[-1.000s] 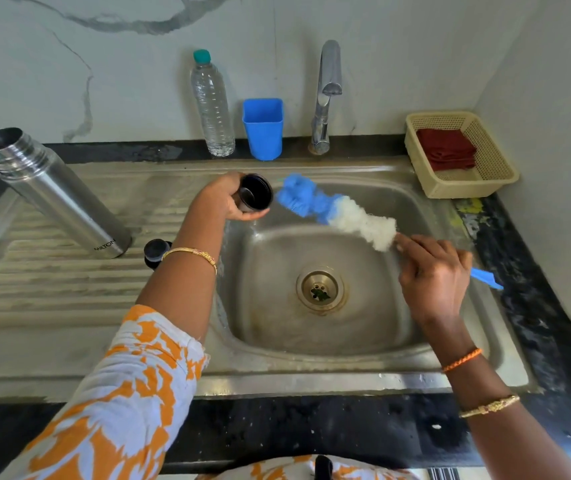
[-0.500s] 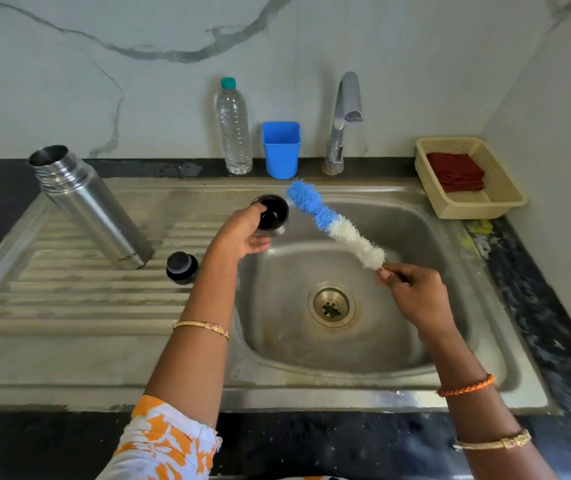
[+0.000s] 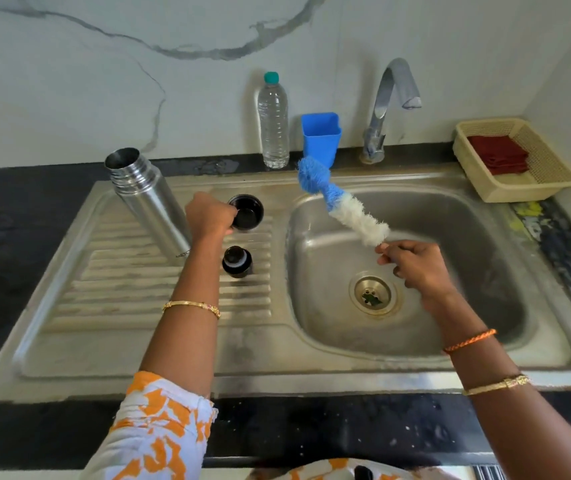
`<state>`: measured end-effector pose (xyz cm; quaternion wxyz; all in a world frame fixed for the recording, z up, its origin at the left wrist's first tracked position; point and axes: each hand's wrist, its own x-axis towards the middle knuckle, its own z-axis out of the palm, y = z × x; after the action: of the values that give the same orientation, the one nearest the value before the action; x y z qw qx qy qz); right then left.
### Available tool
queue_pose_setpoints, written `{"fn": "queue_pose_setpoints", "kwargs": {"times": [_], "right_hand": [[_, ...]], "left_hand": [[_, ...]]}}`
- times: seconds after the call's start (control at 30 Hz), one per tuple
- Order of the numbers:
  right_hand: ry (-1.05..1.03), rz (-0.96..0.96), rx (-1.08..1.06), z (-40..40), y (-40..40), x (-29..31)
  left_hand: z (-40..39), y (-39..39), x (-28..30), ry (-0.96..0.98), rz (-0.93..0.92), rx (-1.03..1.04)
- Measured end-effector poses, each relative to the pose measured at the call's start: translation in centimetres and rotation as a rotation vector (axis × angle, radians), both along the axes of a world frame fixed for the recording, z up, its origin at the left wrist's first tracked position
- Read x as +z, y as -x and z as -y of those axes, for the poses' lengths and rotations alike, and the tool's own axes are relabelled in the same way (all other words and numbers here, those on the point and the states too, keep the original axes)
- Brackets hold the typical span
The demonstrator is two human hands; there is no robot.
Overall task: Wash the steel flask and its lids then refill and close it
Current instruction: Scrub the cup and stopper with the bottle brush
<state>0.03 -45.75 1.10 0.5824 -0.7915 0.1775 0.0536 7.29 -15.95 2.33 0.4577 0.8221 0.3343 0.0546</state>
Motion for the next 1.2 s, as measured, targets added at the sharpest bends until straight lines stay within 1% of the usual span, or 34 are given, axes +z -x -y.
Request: {"fn": "queue_pose_setpoints", "kwargs": {"times": [0.13, 0.33, 0.5, 0.63, 0.8, 0.87, 0.9, 1.0, 1.03, 1.1, 1.2], "right_hand": [[0.006, -0.052, -0.028, -2.0, 0.4, -0.3], [0.023, -0.075, -0.043, -4.2, 1.5, -0.9], [-0.002, -0.077, -0.075, -5.8, 2.2, -1.1], [-0.011, -0.088, -0.094, -6.8, 2.7, -1.2], [-0.014, -0.095, -0.119, -7.3, 3.5, -1.0], [-0.015, -0.096, -0.131, -7.3, 3.8, -0.7], [-0.010, -0.096, -0.138, -7.3, 4.0, -0.5], [0.010, -0.089, -0.162, -7.1, 4.4, -0.2], [0.010, -0.087, -0.170, -7.0, 4.6, -0.1], [-0.006, -0.080, -0.176, -6.7, 4.9, 0.1], [-0.017, -0.077, -0.175, -6.2, 5.3, 0.3]], "left_hand": [[-0.6, 0.6, -0.4, 0.013, -0.054, -0.022], [-1.4, 1.4, -1.7, -0.032, -0.087, -0.046], [-1.6, 2.5, -2.1, -0.237, -0.082, -0.060], [-1.8, 2.9, -2.3, -0.331, -0.104, -0.089], [-2.4, 3.8, -2.2, -0.290, -0.158, -0.113], [-2.7, 5.2, -1.8, -0.312, -0.180, -0.154], [-2.6, 6.1, -1.7, -0.356, -0.152, -0.193], [-1.6, 8.7, -1.7, -0.476, 0.064, -0.370], [-1.4, 9.1, -2.2, -0.501, 0.102, -0.429], [-1.1, 9.3, -3.6, -0.533, 0.098, -0.480], [-0.8, 9.0, -5.7, -0.442, 0.079, -0.423]]}}
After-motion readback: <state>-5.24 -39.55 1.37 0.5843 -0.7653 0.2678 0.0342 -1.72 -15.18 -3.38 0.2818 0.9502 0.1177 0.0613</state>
